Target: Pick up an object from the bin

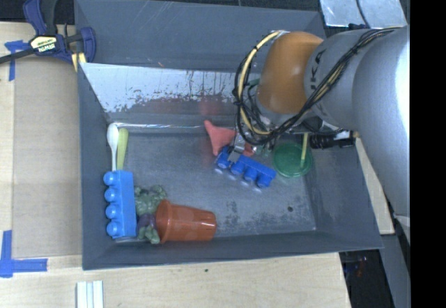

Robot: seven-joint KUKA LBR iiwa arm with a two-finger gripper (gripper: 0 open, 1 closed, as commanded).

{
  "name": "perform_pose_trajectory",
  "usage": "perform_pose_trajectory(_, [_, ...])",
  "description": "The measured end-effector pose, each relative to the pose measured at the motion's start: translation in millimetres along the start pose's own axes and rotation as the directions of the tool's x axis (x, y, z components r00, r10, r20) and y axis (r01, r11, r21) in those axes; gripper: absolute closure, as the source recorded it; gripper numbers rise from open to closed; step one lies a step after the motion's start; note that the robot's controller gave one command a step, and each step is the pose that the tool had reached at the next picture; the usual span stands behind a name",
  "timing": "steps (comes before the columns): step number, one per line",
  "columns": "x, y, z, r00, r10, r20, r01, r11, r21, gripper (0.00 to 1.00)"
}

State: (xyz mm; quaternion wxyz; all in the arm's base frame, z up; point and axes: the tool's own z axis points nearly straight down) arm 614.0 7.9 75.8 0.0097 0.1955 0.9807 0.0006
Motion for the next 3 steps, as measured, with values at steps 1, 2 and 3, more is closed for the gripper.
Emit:
perform_pose_trajectory(1, [0.0, 0.0, 0.0, 1.000, -0.001, 0.000, 0.001, 1.000, 0.000, 1.00])
perform_pose_trajectory(2, [2.1, -2.1, -66.4, 1.000, 0.015, -0.003, -0.015, 1.000, 0.002, 1.00])
perform_pose_trajectory(3, [-0.2, 3.3, -142.4, 1.000, 0.011, -0.004, -0.011, 1.000, 0.002, 1.00])
